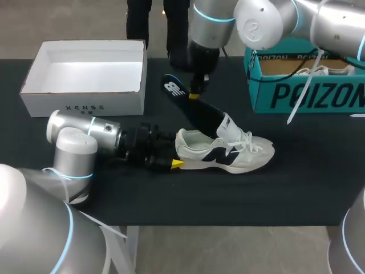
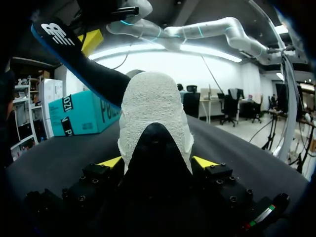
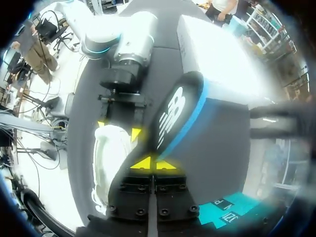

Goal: Take the shoe out of the shoebox, open the shoe tongue, remove and reinsert the insole, then place the shoe into the shoebox

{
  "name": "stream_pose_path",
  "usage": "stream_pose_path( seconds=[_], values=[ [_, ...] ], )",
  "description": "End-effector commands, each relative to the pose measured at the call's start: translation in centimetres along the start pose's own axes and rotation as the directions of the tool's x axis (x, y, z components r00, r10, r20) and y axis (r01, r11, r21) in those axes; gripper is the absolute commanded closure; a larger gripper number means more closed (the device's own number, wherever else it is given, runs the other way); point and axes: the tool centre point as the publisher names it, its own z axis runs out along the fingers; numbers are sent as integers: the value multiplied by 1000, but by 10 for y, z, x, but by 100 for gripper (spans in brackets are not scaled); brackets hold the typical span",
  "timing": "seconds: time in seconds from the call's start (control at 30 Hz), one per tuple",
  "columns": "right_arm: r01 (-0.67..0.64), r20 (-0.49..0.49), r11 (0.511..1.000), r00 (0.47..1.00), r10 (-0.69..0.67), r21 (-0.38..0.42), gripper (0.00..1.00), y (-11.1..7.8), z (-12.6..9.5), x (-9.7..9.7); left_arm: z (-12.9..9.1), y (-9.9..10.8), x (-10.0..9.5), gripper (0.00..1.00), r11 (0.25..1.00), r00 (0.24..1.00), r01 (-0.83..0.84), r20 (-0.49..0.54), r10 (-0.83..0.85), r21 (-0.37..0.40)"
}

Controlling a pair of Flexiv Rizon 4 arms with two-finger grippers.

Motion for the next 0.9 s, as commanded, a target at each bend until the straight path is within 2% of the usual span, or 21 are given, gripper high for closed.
stream_pose_path(
  seconds=[0.03, 0.13, 0.17, 0.9],
  values=[
    [0, 57, 1000, 998, 1, -15, 100, -6, -42, 8, 2, 2, 0, 100, 1000, 1000, 0, 0, 0, -2],
    [3, 82, 999, 997, 0, -37, 100, -2, -59, 8, 2, 2, 0, 100, 1000, 1000, 0, 0, 0, -2],
    [-12, 87, 1000, 996, 14, -23, 100, -1, -64, 9, 2, 2, 0, 100, 1000, 1000, 0, 0, 0, -2],
    [-12, 87, 1000, 996, 14, -23, 100, -1, -64, 9, 2, 2, 0, 100, 1000, 1000, 0, 0, 0, -2]
  ],
)
